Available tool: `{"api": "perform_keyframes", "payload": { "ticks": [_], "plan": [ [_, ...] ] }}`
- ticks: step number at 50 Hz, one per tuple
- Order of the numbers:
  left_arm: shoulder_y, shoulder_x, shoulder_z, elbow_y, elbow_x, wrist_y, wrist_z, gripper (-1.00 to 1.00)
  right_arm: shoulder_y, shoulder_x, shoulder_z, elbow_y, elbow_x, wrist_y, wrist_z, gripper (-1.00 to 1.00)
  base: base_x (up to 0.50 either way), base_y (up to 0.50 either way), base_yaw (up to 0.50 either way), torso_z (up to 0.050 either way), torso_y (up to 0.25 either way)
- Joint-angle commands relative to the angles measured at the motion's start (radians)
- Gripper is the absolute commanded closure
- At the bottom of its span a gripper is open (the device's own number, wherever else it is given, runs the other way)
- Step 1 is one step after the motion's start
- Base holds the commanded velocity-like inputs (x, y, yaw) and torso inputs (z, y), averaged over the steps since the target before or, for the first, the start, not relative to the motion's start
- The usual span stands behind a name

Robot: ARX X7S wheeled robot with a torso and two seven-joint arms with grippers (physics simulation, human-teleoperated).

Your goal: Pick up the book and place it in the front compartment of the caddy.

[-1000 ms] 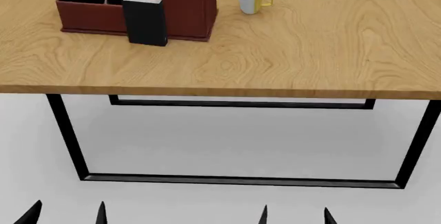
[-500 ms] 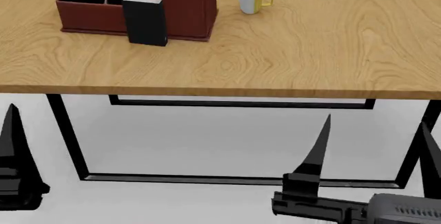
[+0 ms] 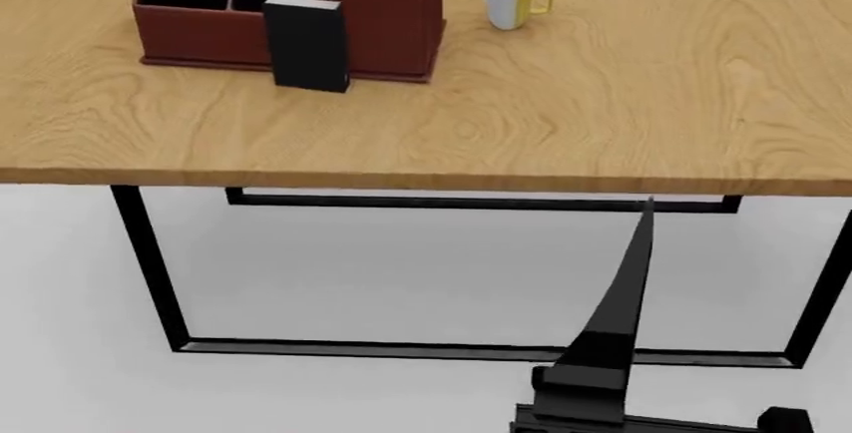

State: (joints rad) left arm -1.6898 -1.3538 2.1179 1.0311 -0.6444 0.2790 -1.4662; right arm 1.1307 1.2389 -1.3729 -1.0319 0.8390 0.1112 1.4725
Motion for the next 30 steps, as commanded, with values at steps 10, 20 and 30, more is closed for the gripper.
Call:
{"api": "perform_keyframes", "payload": {
  "ticks": [10,20,30],
  "plan": [
    [0.053,-0.089,0.022,0.016,-0.018,0.06,-0.104,-1.0,0.061,0.063,-0.108,-0.015,0.037,-0.046,0.098,-1.0,0.1,0.28,0.0,0.0,0.0],
    [0.265,-0.063,-0.205,0.016,-0.028,0.024,-0.104,-1.0,0.009,0.049,-0.053,-0.015,0.036,-0.031,0.098,-1.0,0.23,0.28,0.0,0.0,0.0],
    [0.258,-0.062,-0.194,0.016,-0.023,0.027,-0.104,-1.0,-0.015,0.048,-0.025,-0.015,0.035,-0.033,0.098,-1.0,0.26,0.28,0.0,0.0,0.0]
  ]
}}
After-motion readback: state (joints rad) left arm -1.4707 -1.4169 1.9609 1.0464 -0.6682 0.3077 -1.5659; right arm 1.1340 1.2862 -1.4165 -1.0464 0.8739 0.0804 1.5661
